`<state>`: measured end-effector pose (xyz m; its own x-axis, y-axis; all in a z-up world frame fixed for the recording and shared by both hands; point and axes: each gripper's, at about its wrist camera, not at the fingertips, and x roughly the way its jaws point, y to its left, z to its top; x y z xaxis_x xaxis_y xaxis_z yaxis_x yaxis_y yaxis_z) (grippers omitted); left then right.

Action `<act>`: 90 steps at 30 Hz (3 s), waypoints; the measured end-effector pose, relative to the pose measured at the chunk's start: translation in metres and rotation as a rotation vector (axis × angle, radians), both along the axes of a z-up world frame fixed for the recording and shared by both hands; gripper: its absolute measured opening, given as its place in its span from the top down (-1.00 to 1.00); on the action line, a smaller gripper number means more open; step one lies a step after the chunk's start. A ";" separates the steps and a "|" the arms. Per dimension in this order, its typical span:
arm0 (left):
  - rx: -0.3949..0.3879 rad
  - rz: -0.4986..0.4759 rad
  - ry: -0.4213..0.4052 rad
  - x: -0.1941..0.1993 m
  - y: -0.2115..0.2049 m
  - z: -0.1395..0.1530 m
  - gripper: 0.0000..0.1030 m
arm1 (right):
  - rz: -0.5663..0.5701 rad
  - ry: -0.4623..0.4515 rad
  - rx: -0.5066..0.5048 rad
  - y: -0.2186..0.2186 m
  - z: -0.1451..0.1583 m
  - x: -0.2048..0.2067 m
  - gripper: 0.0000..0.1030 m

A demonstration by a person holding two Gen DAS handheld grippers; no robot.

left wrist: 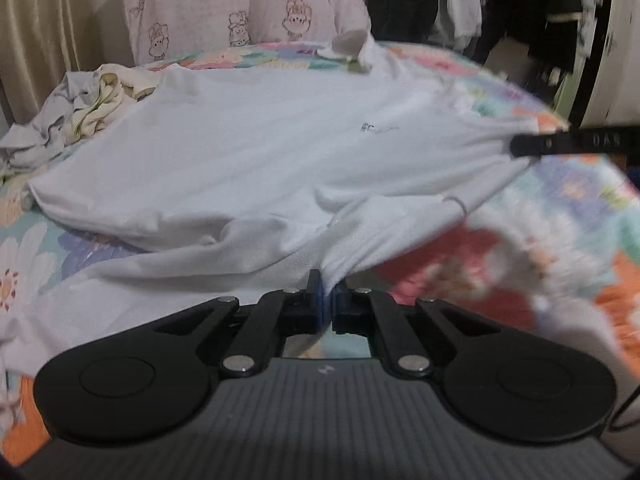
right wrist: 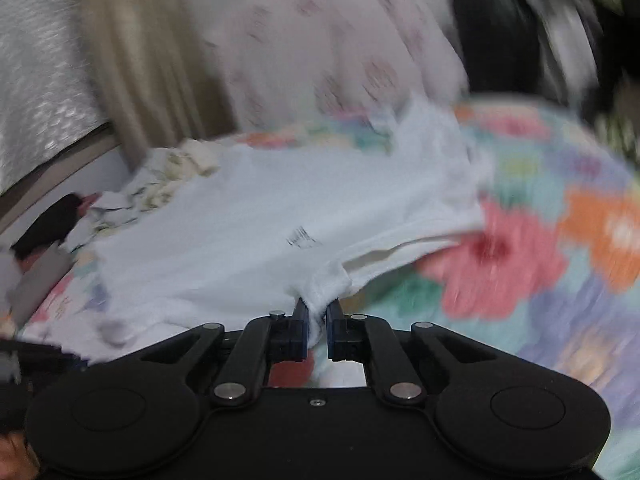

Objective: Fold clothes

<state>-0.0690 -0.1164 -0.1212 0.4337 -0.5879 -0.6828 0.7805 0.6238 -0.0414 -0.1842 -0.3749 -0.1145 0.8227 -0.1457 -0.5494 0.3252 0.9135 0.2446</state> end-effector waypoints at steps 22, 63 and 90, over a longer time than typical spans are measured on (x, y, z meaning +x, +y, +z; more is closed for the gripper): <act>0.242 -0.032 0.065 -0.037 -0.012 -0.027 0.91 | 0.005 0.300 0.092 -0.004 -0.051 -0.003 0.86; -0.145 0.090 0.398 0.056 -0.165 -0.039 0.21 | -0.304 0.008 0.136 -0.160 -0.083 0.035 0.45; -0.055 0.123 0.354 0.047 -0.146 -0.045 0.21 | -0.436 0.120 -0.120 -0.154 -0.066 0.048 1.00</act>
